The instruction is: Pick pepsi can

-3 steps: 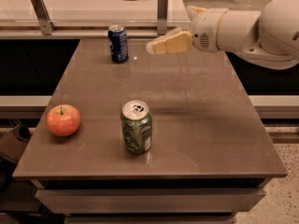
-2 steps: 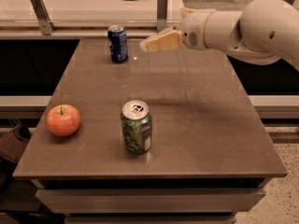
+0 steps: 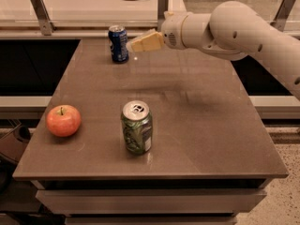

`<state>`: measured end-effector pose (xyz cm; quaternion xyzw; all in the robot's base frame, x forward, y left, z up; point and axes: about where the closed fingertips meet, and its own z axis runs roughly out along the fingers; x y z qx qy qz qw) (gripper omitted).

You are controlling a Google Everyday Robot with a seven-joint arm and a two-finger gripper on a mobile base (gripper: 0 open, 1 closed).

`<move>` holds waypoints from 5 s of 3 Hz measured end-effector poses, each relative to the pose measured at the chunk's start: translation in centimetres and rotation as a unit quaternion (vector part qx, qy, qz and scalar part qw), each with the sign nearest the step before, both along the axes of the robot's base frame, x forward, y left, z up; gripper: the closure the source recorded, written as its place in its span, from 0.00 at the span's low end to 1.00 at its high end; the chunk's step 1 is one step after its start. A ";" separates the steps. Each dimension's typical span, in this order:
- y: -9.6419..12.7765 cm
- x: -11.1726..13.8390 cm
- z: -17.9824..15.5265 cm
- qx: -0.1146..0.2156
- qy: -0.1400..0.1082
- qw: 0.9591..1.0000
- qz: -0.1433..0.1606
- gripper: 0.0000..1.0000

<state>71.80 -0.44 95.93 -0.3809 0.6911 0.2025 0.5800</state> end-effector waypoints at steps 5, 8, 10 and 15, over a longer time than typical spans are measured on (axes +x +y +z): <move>7.6 6.1 -5.9 0.080 0.040 0.995 0.053 0.00; 10.2 7.7 -8.0 0.104 0.051 0.991 0.066 0.00; 10.7 7.6 -8.0 0.104 0.052 0.991 0.070 0.42; 11.3 7.1 -6.9 0.107 0.050 0.990 0.082 1.00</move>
Offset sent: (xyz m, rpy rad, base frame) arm 0.0562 0.0548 -0.0329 0.1444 0.0018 0.0825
